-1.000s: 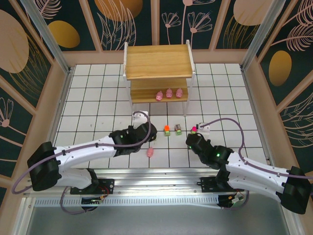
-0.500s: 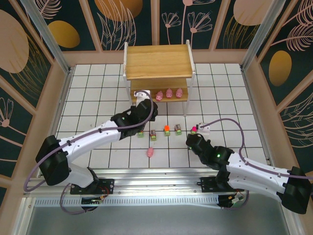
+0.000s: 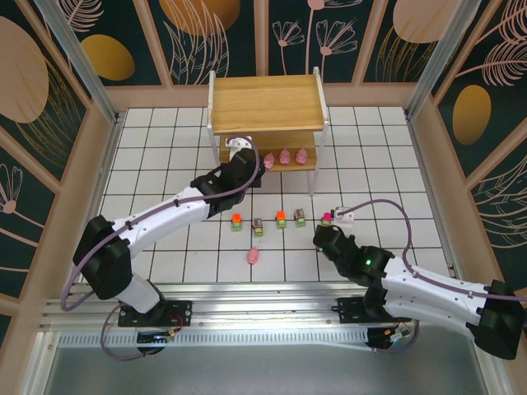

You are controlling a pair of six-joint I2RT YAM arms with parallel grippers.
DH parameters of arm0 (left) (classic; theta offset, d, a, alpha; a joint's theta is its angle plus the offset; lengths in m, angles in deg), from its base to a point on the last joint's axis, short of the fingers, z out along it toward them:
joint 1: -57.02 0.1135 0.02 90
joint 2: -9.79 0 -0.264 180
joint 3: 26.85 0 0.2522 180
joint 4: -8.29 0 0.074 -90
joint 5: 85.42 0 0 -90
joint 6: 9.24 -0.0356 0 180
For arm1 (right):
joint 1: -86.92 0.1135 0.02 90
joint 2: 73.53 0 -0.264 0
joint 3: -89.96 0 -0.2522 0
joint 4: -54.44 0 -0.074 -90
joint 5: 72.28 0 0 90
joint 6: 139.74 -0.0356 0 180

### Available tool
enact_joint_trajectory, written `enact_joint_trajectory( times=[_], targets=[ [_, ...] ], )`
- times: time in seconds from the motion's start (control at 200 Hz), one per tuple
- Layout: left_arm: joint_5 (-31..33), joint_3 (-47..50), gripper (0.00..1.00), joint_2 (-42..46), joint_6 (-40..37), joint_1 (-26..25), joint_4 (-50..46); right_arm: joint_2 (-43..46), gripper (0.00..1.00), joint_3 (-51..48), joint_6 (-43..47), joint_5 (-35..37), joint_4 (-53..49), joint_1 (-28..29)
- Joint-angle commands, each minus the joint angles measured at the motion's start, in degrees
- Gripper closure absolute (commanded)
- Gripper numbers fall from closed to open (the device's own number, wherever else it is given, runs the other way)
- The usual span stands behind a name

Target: Place and organize the plastic toys onto the shelf

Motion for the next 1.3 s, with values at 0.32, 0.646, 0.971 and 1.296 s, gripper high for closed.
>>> enact_joint_trajectory(
  times=[0.32, 0.646, 0.971, 1.296],
  targets=[
    [-2.6, -2.8, 0.70, -4.5, 0.3, 1.9, 3.6, 0.7, 0.67, -1.1, -0.9, 2.0, 0.2, 0.5],
    [-3.0, -4.7, 0.70, -6.7, 0.4, 2.2, 3.9, 0.8, 0.67, -1.1, -0.9, 2.1, 0.2, 0.5],
    [-2.7, -3.7, 0.67, -7.3, 1.2, 2.2, 3.8, 0.9, 0.68, -1.1, -1.1, 2.2, 0.1, 0.6],
    [-2.9, -3.2, 0.61, -7.1, 1.4, 2.2, 3.8, 0.9, 0.68, -1.1, -1.1, 2.4, 0.1, 0.7]
  ],
)
